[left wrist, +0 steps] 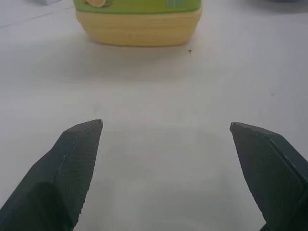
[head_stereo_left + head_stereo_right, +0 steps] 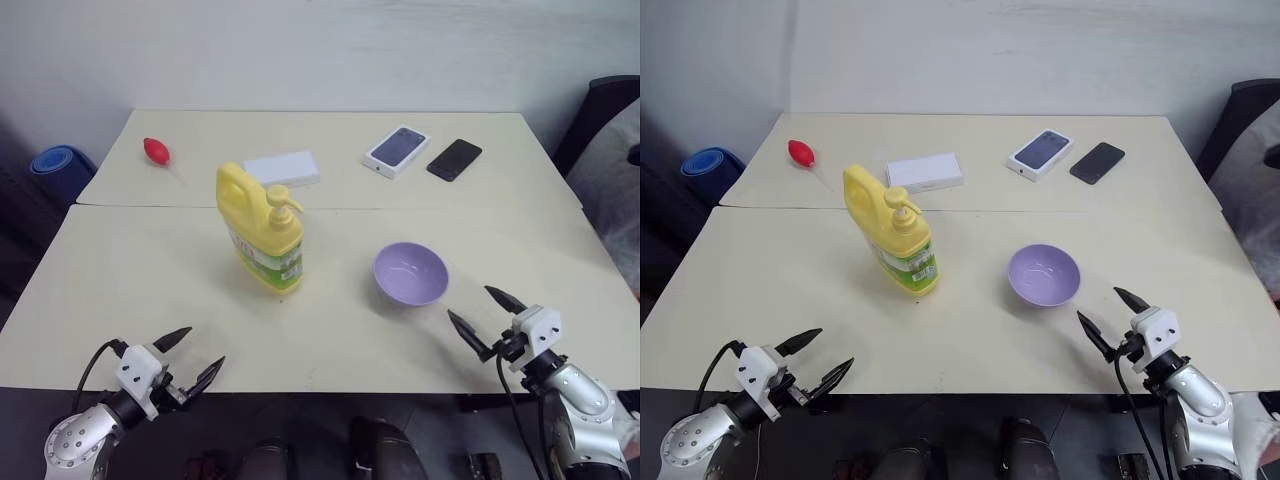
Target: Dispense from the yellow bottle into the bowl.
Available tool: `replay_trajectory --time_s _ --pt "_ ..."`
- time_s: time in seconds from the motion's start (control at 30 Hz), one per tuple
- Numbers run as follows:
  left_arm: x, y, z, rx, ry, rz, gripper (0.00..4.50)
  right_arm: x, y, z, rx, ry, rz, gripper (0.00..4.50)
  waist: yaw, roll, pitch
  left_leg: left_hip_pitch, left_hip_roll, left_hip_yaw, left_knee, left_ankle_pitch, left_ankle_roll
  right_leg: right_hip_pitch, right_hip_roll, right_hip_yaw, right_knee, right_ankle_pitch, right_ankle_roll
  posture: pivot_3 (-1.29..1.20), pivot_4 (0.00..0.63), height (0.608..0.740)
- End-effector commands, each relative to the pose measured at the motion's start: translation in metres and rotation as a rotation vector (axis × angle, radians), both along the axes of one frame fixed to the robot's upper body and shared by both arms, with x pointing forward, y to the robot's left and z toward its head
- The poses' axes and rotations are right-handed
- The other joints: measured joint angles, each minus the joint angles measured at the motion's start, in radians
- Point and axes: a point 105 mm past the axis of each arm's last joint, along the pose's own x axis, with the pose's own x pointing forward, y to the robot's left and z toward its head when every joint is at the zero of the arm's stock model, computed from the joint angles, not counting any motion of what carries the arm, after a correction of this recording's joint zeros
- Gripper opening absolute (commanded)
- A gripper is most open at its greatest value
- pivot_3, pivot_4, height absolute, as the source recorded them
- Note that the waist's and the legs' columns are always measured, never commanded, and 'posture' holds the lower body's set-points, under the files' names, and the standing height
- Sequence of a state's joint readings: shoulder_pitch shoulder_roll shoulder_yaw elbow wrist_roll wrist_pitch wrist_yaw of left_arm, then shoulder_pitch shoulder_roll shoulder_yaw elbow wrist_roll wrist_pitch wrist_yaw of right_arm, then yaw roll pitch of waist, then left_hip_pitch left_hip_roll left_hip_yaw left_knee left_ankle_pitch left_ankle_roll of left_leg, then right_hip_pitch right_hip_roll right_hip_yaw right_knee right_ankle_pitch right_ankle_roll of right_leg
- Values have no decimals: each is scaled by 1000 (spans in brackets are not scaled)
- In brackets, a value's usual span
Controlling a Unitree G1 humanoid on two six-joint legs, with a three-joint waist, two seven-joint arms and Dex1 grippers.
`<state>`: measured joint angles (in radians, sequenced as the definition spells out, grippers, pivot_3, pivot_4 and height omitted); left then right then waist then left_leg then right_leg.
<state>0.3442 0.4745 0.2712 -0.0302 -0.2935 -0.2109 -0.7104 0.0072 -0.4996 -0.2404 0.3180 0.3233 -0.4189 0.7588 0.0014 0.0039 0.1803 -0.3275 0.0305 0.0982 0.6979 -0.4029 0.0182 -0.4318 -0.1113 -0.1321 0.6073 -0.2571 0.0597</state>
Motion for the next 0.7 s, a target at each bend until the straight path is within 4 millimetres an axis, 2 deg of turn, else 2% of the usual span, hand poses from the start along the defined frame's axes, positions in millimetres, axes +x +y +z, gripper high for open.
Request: replay_trajectory --time_s 0.03,0.13,0.2,0.27,0.33,0.47,0.6,0.7 --pt "2 -3 12 0 -38 -4 4500 0 -5 5 8 -13 -9 4463 -1 0 0 0 0 0 0 0 0 0 0 0 0 0 0 0 150 740" --pt "6 -9 32 -132 -38 -58 4500 -1 -3 20 13 -17 61 4463 -3 0 0 0 0 0 0 0 0 0 0 0 1 0 0 0 150 740" --pt "1 -21 64 -245 2 -238 4500 -8 12 37 -19 19 219 4463 -3 1 1 0 0 0 0 0 0 0 0 1 2 0 0 0 150 740" --pt "-2 -29 87 -237 19 -375 4500 -17 29 48 -44 85 367 4463 -2 3 2 0 0 -1 1 1 -1 -1 0 0 2 0 0 0 150 740" --pt "-1 -37 102 -230 24 -465 4500 -18 42 52 -58 153 450 4463 -2 4 2 0 0 -1 1 1 -1 0 0 0 2 0 0 0 150 740" --pt "2 -53 116 -226 31 -595 4500 -6 67 51 -117 260 527 4463 -6 5 3 3 0 -1 1 1 -1 3 0 0 2 0 -1 0 150 740" --pt "12 -66 125 -252 5 -629 4500 14 92 44 -153 286 528 4463 -3 5 3 0 0 -1 1 2 -2 1 1 -1 2 0 0 0 150 740" --pt "15 -71 126 -254 0 -634 4500 25 102 33 -202 287 519 4463 -3 5 3 -2 0 -1 1 2 -4 0 3 -1 4 0 0 0 150 740"
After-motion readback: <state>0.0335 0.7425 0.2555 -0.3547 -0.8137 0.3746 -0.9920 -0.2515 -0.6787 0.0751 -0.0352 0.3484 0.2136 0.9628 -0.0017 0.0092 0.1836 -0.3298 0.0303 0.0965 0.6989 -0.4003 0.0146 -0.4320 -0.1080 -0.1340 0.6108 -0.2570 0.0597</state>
